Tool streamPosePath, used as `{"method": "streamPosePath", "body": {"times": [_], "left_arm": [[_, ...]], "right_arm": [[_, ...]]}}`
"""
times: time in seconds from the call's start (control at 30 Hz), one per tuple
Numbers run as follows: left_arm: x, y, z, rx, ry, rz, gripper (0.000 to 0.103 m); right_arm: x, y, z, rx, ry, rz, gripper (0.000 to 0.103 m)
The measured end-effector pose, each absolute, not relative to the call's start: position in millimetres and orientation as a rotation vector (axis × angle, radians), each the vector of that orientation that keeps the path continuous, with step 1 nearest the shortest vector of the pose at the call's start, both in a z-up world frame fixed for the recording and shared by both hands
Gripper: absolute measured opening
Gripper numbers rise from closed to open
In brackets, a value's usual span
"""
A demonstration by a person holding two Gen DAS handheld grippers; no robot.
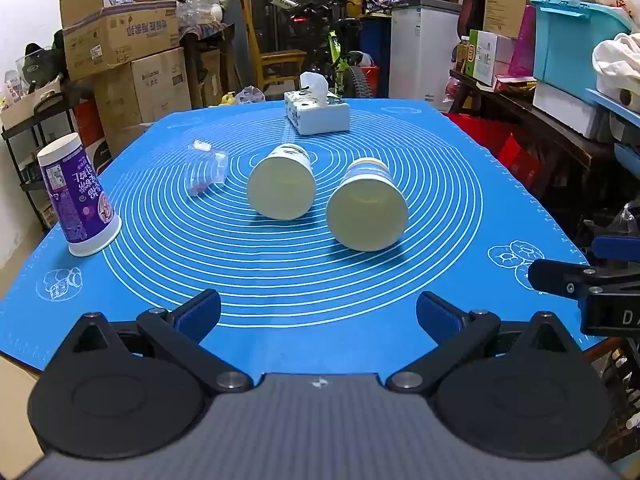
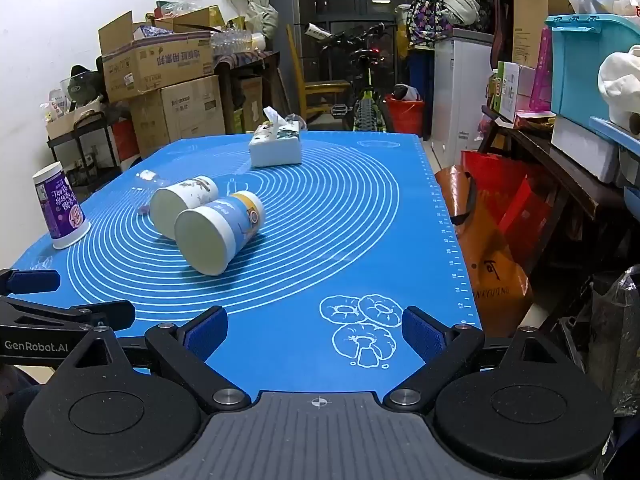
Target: Flip cup upside down
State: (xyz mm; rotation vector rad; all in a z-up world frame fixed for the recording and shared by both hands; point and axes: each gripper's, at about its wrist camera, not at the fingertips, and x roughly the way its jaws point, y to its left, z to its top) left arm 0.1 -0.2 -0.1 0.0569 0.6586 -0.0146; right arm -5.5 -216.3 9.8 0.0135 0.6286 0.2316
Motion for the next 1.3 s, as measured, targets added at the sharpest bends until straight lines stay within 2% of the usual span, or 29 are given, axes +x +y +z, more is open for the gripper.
{"method": "streamPosePath", "body": {"times": [1.3], "left_arm": [[3.2,-1.1,0.6,0.030,0.663,-0.024,0.103]], "right_arm": [[-4.9,-216.2,7.9,0.011,0.643,0.235,0.094]]}}
